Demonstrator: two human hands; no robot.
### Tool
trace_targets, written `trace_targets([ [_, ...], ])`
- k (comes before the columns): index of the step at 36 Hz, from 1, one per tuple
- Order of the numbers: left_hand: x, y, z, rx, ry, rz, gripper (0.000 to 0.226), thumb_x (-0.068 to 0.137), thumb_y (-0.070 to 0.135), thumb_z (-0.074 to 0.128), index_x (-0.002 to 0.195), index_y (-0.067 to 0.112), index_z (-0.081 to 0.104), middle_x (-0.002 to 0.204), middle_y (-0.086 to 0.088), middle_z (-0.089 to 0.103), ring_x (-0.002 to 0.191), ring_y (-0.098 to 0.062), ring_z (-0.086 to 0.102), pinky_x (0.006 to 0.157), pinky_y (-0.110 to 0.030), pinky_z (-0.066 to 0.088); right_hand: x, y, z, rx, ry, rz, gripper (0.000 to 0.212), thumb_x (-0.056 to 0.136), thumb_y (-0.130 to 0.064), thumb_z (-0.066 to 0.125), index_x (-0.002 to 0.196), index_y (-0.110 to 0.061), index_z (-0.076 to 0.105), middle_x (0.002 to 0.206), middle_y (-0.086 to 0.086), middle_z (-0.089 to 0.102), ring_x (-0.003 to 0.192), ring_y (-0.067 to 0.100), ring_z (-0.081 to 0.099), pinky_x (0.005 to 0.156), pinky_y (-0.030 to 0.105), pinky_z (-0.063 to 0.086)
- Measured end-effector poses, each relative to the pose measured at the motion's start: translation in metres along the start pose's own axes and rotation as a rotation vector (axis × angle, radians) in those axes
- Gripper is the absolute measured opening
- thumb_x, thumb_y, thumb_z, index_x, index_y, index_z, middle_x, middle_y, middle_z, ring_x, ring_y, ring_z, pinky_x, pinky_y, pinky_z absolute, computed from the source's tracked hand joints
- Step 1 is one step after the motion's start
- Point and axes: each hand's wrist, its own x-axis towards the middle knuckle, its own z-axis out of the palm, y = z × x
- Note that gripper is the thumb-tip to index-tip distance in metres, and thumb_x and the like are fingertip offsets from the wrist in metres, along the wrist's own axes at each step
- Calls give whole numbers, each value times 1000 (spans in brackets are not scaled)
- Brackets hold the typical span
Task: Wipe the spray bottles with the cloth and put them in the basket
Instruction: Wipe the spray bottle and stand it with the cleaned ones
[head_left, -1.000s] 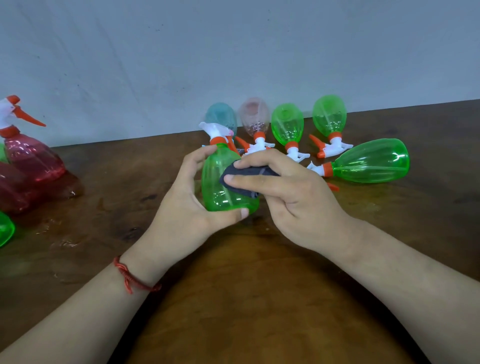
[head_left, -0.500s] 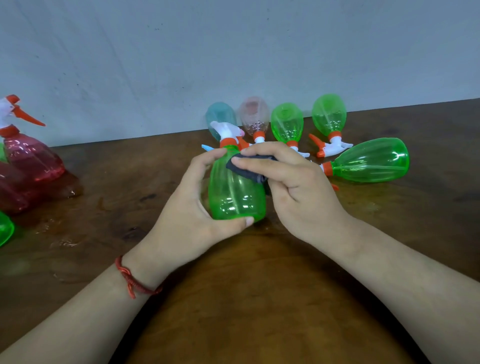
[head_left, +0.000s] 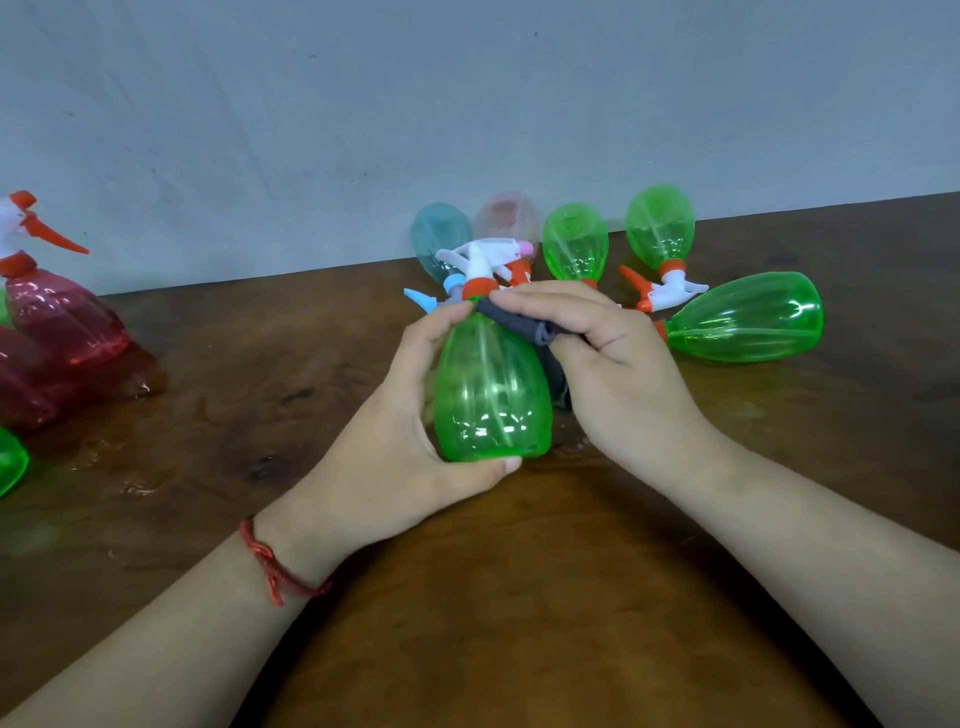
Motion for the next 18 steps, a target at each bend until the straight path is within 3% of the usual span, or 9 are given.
trace_targets([
  [6, 3, -5, -2, -22, 102, -26, 109, 73, 10, 98, 161, 29, 37, 154, 9, 55, 143, -18, 56, 117, -42, 48, -6, -3, -2, -192, -70, -189, 50, 97, 15, 45, 125, -12, 77, 135, 2, 67, 130, 13, 60, 111, 27, 47],
  [9, 6, -10, -7, -68, 185, -86, 107, 71, 15, 101, 159, 33, 41, 152, 6, 59, 140, -19, 59, 117, -52, 49, -9, -3, -1, -215, -157, -256, 45, 102, 16, 48, 126, -10, 76, 135, 4, 66, 123, 18, 64, 102, 32, 53],
  [15, 10, -11, -14, -175, 295, -157, 102, 63, 22, 100, 151, 35, 49, 141, 2, 68, 128, -21, 69, 106, -56, 57, -11, -2, -3, -247, -237, -312, 46, 103, 16, 48, 125, -11, 78, 137, 5, 66, 133, 17, 60, 110, 40, 51],
  [18, 11, -12, -15, -197, 313, -176, 98, 61, 23, 100, 146, 38, 53, 138, 5, 70, 125, -20, 71, 103, -56, 59, -10, -2, -4, -235, -252, -313, 47, 103, 17, 46, 125, -9, 77, 138, 6, 65, 134, 18, 59, 113, 37, 49],
])
